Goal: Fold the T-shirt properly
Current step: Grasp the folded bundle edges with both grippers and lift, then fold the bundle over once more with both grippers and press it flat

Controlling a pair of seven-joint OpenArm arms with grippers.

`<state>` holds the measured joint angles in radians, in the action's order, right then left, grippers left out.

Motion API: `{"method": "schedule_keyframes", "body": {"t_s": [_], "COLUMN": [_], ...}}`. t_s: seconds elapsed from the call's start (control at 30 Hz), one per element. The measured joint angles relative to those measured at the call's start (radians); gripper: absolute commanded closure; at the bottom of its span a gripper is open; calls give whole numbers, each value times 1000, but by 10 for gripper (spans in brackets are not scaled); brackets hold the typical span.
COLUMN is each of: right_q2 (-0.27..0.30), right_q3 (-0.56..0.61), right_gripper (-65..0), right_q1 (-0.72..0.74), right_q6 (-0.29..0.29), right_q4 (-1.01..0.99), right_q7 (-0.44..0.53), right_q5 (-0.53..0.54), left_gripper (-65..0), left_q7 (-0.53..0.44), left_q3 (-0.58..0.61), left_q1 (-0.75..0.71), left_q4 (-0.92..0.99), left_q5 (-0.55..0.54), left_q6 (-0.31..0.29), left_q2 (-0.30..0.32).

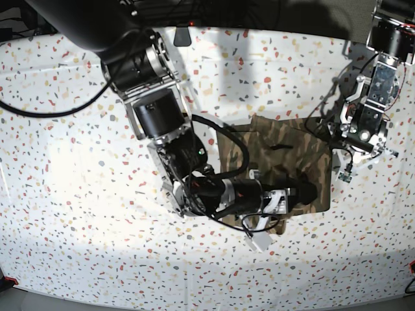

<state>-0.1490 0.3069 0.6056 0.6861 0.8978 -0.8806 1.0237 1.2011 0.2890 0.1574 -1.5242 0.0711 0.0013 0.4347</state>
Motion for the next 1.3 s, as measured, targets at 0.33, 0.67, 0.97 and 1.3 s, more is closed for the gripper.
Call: {"method": "schedule_keyframes", "body": {"t_s": [0.33, 0.67, 0.97, 1.3], "right_q2": [-1, 5, -2, -3], "right_q3": [2, -221, -138, -102], "right_gripper": [-345, -342, -342, -342], "right_q1": [90, 113, 138, 157], "right_q6": [3, -1, -47, -136], "right_q4": [0, 0, -116, -368], "right_q7": [-145, 346, 581, 639], "right_q5": [222, -655, -921, -1077], "left_gripper": [-245, -245, -245, -245], "left_q7": [3, -11, -157, -298], "left_q3": [0, 0, 1, -2], "left_q1": [0, 1, -164, -240], "left_q4": [0, -210, -372, -290], "left_q5": [0, 110, 31, 20], "left_q6": [0, 82, 111, 118], "left_q2": [0, 0, -141, -234]}}
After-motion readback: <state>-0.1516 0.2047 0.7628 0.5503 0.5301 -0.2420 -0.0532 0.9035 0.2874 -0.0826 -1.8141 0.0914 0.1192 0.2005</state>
